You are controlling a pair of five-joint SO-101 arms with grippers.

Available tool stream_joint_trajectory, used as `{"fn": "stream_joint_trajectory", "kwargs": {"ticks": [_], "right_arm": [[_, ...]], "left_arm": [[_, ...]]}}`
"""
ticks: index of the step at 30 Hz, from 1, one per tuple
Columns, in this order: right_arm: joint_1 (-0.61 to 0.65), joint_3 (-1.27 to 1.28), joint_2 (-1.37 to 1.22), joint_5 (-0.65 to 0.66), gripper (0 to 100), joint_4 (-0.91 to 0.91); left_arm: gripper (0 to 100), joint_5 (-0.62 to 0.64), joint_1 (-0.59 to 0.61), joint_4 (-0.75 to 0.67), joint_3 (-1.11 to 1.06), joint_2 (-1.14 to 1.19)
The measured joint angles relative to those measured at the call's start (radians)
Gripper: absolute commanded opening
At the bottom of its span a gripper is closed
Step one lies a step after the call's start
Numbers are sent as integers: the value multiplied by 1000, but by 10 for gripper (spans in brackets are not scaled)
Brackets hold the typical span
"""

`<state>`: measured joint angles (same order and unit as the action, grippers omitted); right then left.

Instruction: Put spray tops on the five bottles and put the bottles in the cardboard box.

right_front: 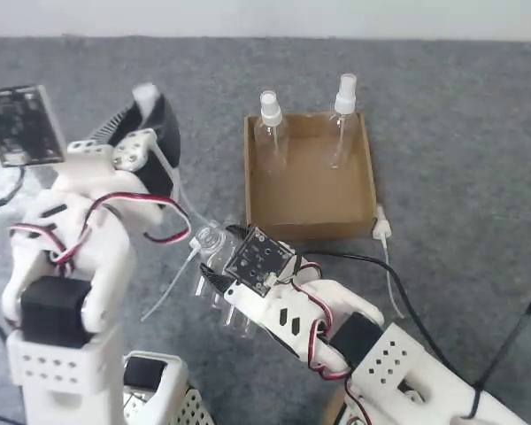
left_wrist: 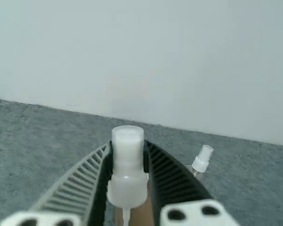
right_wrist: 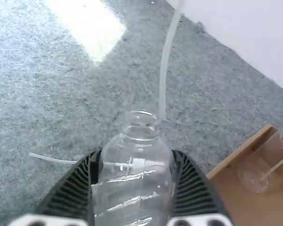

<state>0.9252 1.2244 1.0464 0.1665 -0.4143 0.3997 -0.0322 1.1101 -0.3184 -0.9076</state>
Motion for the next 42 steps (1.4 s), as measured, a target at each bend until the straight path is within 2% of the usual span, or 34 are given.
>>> {"fn": "stream_joint_trajectory", "kwargs": {"ticks": [12,20,29,38,42], "right_arm": [[0,0,0,0,6,2],[0,0,0,0,6,2],[0,0,0,0,6,2],[0,0,0,0,6,2],[-21,0,0,-21,6,2]], "left_arm": [[9,-3,-17,64,2,0],[9,-38,57,64,98,0],[9,-38,63,64,100,0],[9,-26,-66,64,-37,0],[9,-26,-80,64,-118,0]]}}
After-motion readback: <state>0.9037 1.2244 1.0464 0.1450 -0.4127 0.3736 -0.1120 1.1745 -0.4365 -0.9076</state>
